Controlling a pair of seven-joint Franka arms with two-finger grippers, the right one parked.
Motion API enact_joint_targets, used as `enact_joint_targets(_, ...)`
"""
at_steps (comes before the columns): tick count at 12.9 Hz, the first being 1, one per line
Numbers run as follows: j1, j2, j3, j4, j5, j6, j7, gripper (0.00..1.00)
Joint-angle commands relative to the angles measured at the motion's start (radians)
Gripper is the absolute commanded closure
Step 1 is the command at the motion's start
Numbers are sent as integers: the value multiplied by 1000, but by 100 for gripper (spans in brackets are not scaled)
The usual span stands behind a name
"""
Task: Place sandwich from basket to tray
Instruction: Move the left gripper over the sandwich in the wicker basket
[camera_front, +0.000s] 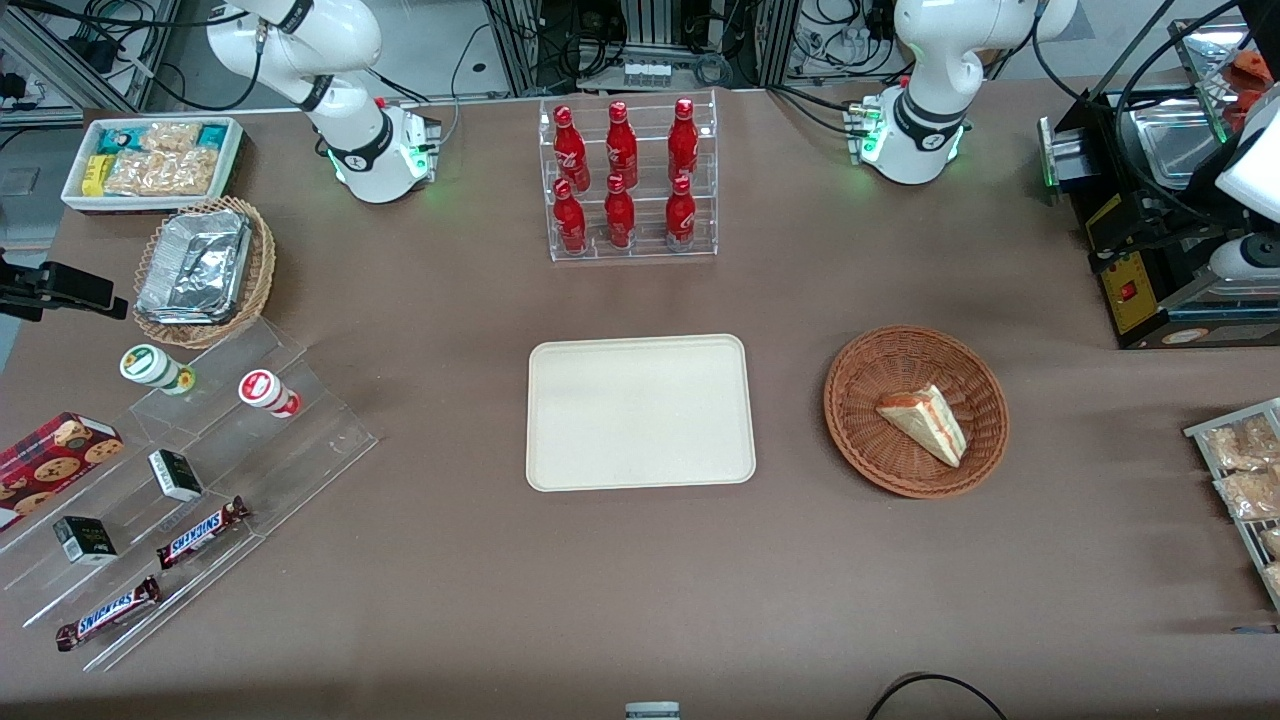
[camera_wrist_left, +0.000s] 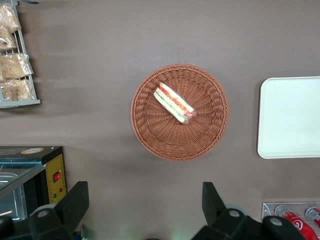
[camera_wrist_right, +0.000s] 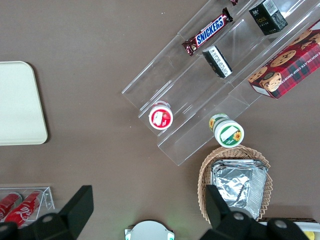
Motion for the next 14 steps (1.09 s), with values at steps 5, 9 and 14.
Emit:
enact_joint_targets(5,8,50,-16,-42,11,59,2,0)
enact_joint_targets(9,8,70,-16,-255,6,323,-96,0)
enact_joint_targets(14,-26,76,-18,-482,0,598,-417,0)
